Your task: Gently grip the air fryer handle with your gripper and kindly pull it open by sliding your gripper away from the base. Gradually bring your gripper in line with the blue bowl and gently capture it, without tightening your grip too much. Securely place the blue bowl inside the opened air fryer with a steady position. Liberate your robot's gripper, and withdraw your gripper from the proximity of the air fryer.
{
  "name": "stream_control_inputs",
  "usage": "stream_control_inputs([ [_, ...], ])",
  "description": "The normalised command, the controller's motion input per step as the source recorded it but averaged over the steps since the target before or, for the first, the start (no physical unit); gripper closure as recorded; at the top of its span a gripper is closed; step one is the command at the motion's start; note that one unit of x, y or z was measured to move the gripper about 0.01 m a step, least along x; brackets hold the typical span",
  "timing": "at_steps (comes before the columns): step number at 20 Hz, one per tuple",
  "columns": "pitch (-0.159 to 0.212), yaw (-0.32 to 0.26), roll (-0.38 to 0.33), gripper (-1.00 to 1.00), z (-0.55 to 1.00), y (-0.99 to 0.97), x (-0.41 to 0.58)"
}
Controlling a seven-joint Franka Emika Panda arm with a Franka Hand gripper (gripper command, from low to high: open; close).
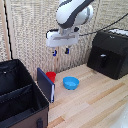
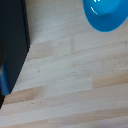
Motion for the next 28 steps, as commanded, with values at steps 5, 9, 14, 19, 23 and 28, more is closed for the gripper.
stream_control_inputs([
  [5, -0.025, -0.3, -0.034, -1.0, -0.01, 0.01, 0.051],
  [9, -0.024, -0.375, -0.023, -1.0, -0.02, -0.03, 0.078],
  [14, -0.042, -0.346, -0.099, -1.0, -0.09, -0.05, 0.045],
  [19, -0.012, -0.277, -0.213, -1.0, -0.15, -0.1, -0.005],
  [23, 0.0, -0.201, -0.32, -1.0, -0.17, -0.11, -0.005],
  [28, -0.004, -0.116, -0.375, -1.0, -0.18, -0.11, -0.019],
])
